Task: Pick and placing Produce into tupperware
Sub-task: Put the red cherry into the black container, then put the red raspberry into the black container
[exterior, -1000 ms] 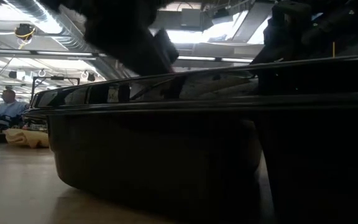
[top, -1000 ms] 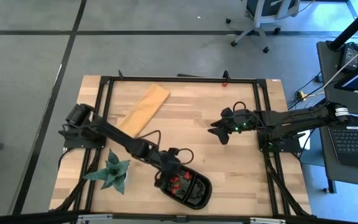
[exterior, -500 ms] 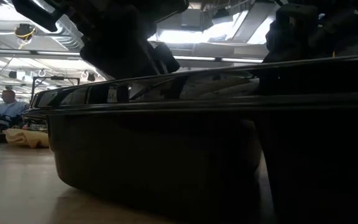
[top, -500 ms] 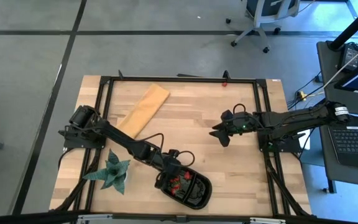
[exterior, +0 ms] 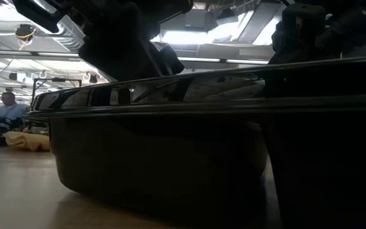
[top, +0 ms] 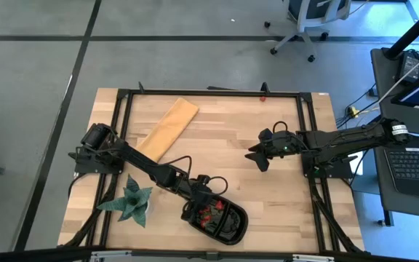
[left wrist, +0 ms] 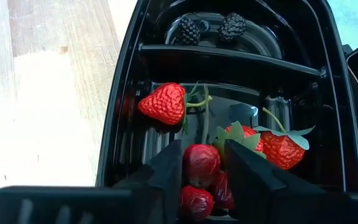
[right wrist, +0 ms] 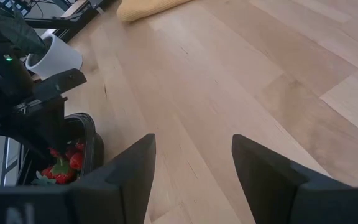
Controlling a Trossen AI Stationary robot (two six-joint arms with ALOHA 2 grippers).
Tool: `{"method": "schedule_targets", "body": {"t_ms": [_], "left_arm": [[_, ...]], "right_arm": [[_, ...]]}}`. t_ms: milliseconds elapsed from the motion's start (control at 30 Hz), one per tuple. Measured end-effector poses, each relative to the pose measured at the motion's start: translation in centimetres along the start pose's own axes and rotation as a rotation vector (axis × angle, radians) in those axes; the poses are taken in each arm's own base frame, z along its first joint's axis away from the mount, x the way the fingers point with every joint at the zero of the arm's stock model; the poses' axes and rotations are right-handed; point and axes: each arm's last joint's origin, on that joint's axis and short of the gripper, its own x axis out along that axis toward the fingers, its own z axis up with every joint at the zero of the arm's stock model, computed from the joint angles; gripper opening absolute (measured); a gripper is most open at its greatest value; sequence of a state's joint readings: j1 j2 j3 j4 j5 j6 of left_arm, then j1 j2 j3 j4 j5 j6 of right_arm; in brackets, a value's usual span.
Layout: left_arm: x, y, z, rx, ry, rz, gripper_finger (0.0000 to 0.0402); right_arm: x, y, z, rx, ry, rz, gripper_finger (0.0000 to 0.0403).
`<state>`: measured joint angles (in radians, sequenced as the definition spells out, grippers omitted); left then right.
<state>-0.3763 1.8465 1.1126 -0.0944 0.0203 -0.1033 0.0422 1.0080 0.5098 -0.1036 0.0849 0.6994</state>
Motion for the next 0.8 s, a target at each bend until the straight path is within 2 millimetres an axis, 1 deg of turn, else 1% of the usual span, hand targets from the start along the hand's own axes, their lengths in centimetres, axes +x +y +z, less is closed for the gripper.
{"method": "schedule_targets", "body": {"t_ms": [167, 267, 333, 433, 500, 600, 667, 733, 800], "left_arm": [[-0.2, 0.0, 0.1, -0.002, -0.001, 0.001, 0.0150], [-1.2, 0.2, 0.7, -0.027, -0.030, -0.003, 0.0162], [-2.3, 0.6, 1.2, -0.040, -0.053, -0.013, 0.0165], [-4.8, 1.8, 2.4, -0.063, -0.115, -0.014, 0.0166], [-6.6, 2.8, 3.1, -0.070, -0.162, 0.005, 0.0166], [-9.9, 4.7, 4.1, -0.040, -0.247, 0.052, 0.0166], [-12.1, 6.1, 4.5, -0.025, -0.304, 0.094, 0.0166], [-14.6, 7.4, 4.6, -0.023, -0.344, 0.141, 0.0166], [-17.2, 8.8, 4.3, -0.019, -0.370, 0.183, 0.0166]], "right_arm": [[0.0, 0.0, 0.0, 0.000, 0.000, 0.000, 0.0214], [0.0, 0.0, 0.0, 0.000, -0.001, 0.001, 0.0214], [0.0, 0.1, 0.1, 0.004, -0.007, 0.005, 0.0214], [-0.1, 0.1, 0.5, 0.012, -0.033, 0.013, 0.0214], [-0.3, 0.4, 1.5, 0.020, -0.076, 0.008, 0.0214], [-1.0, 0.7, 3.9, 0.017, -0.159, -0.017, 0.0214], [-1.8, 1.0, 5.8, 0.011, -0.213, -0.046, 0.0214], [-2.9, 1.1, 7.8, 0.021, -0.263, -0.113, 0.0214], [-4.2, 1.0, 9.6, 0.045, -0.295, -0.224, 0.0214]]}}
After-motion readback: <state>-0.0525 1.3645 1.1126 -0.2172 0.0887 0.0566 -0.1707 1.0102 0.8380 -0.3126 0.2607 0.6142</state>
